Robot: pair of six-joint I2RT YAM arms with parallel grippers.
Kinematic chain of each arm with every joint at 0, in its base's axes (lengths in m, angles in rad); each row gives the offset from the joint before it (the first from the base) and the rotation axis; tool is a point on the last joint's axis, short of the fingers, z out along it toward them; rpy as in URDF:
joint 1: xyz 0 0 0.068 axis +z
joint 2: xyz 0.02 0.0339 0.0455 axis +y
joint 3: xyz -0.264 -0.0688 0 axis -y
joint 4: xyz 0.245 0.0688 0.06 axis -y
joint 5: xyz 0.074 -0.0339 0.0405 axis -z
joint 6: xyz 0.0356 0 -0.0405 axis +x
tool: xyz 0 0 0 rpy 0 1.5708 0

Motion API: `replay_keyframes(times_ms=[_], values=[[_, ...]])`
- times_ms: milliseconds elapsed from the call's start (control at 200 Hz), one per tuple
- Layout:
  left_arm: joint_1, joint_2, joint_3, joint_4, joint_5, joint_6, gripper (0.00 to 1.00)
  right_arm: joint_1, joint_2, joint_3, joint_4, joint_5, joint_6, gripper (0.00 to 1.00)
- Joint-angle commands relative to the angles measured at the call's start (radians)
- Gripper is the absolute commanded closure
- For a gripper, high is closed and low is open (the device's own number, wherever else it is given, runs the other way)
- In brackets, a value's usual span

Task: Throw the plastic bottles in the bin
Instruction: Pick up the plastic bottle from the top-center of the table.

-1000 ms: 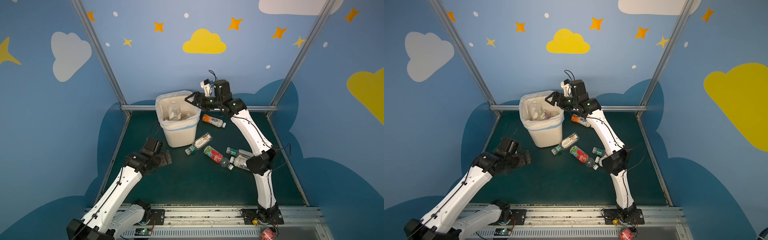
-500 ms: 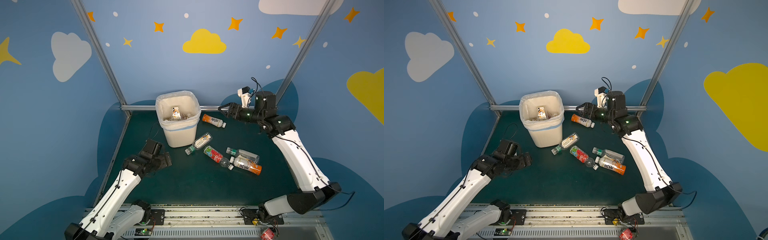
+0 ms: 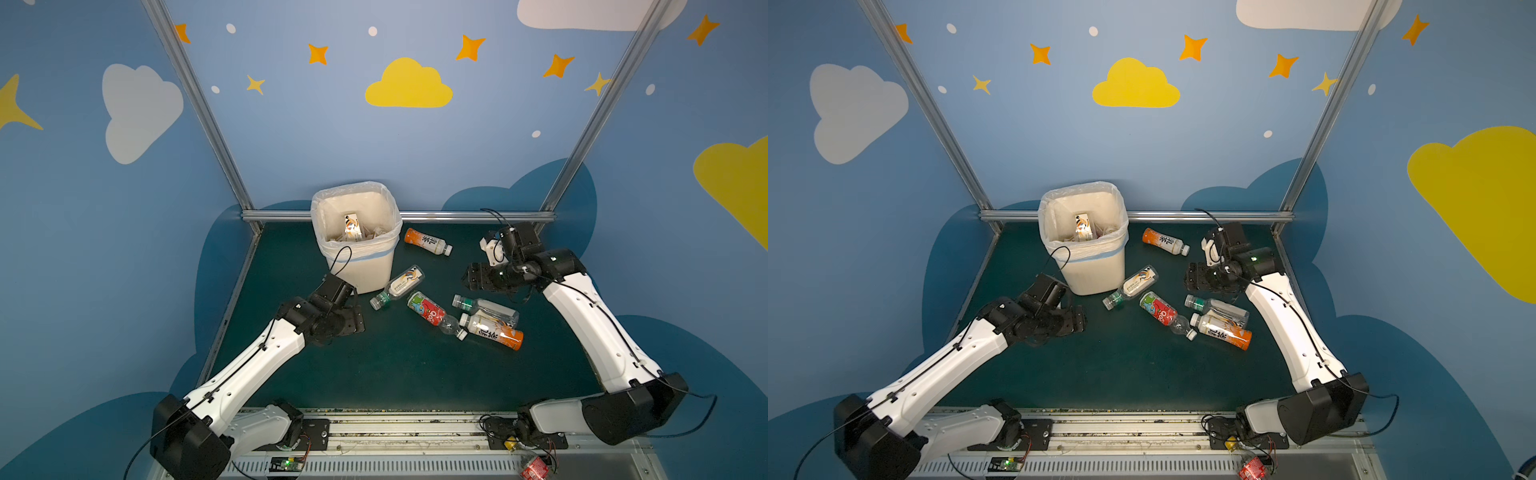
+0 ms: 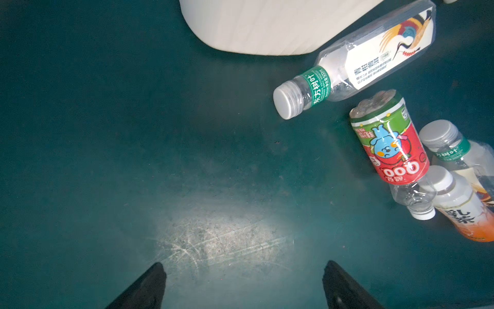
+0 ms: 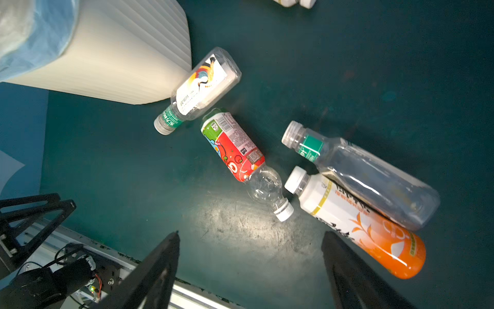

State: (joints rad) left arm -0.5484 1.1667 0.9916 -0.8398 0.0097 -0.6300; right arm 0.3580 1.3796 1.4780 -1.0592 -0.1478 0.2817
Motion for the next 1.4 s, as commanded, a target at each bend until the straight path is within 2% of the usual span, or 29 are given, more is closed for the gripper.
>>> replay_keyframes(times_ms=[0,235,431,631,801,1021,1197,1392], values=[[-0.009,0.025,0.020,0.008,0.008,-0.025,0.07,-0.007,0.004,-0.007,-0.019,-0.004,-0.022,0.20],[-0.011,0.053,0.036,-0.004,0.039,-0.032,0.07,-0.007,0.121,0.055,0.053,-0.035,-0.166,0.20],[-0.015,0.047,0.028,-0.001,0.041,-0.044,0.07,-0.007,0.302,0.161,0.133,-0.043,-0.267,0.20],[-0.015,0.082,0.027,-0.019,0.055,-0.037,0.07,-0.007,0.570,0.424,0.084,0.018,-0.311,0.19],[-0.011,0.085,0.031,-0.015,0.049,-0.039,0.06,-0.010,0.808,0.690,0.011,0.112,-0.362,0.14],[0.005,0.097,0.061,-0.032,0.029,-0.044,0.07,-0.031,1.026,0.943,0.034,0.177,-0.378,0.09],[0.020,0.124,0.095,-0.051,0.013,-0.049,0.06,-0.043,1.125,1.074,0.089,0.173,-0.433,0.04],[0.028,0.148,0.128,-0.067,0.011,-0.057,0.07,-0.082,1.181,1.118,0.128,0.050,-0.458,0.03]])
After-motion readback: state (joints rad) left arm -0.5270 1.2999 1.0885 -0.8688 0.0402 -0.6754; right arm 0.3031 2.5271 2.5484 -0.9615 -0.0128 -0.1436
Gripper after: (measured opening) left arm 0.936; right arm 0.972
